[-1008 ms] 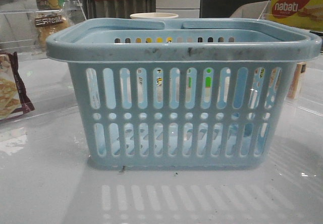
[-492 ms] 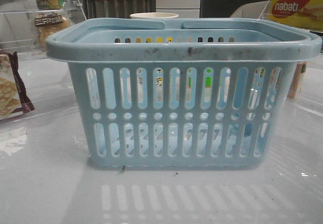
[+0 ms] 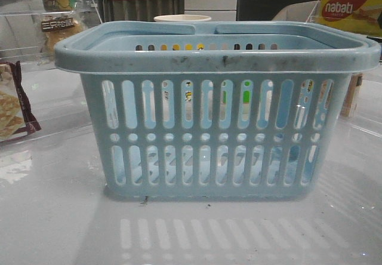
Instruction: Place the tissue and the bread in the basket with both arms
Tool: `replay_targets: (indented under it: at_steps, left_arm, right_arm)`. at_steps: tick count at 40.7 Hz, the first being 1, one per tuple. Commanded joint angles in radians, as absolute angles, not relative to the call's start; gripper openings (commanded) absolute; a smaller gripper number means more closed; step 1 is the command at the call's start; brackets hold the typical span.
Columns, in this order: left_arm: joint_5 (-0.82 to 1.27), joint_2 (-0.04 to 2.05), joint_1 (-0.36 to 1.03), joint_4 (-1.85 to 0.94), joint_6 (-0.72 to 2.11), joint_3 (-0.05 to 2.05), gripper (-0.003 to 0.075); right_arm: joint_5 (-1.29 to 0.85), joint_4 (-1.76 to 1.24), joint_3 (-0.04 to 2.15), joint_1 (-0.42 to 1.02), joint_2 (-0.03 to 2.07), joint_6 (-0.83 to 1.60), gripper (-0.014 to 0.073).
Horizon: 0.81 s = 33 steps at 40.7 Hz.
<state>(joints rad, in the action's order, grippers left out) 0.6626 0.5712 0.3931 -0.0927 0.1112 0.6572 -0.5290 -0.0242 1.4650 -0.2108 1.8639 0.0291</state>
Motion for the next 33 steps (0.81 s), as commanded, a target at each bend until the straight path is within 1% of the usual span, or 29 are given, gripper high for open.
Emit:
replay_targets:
  at_steps: [1, 2, 5, 8, 15, 22, 27, 33]
  left_arm:
    - [0.575, 0.58, 0.4, -0.098, 0.11, 0.687, 0.0494]
    - [0.575, 0.58, 0.4, -0.098, 0.11, 0.687, 0.0494]
    - [0.575, 0.58, 0.4, -0.098, 0.11, 0.687, 0.0494]
    - [0.575, 0.58, 0.4, -0.098, 0.11, 0.687, 0.0494]
    - [0.575, 0.58, 0.4, -0.098, 0.11, 0.687, 0.0494]
    - [0.575, 0.58, 0.4, -0.098, 0.11, 0.687, 0.0494]
    - [0.575, 0.58, 0.4, -0.098, 0.11, 0.687, 0.0492]
    - [0.575, 0.58, 0.4, -0.098, 0.11, 0.687, 0.0487]
  right_arm:
    - [-0.462, -0.018, 1.505, -0.216, 1.816, 0.028, 0.0405]
    - [-0.463, -0.018, 1.505, -0.216, 1.816, 0.028, 0.0356]
    - [-0.466, -0.018, 1.505, -0.216, 1.808, 0.028, 0.0251]
    - [-0.474, -0.019, 1.505, -0.215, 1.79, 0.028, 0.019]
    - [-0.499, -0.044, 1.505, -0.212, 1.709, 0.028, 0.0188]
    - [-0.547, -0.062, 1.505, -0.181, 1.576, 0.028, 0.0185]
    - [-0.607, -0.062, 1.505, -0.12, 1.466, 0.028, 0.0181]
    - [-0.662, -0.062, 1.495, 0.011, 1.373, 0.029, 0.0181]
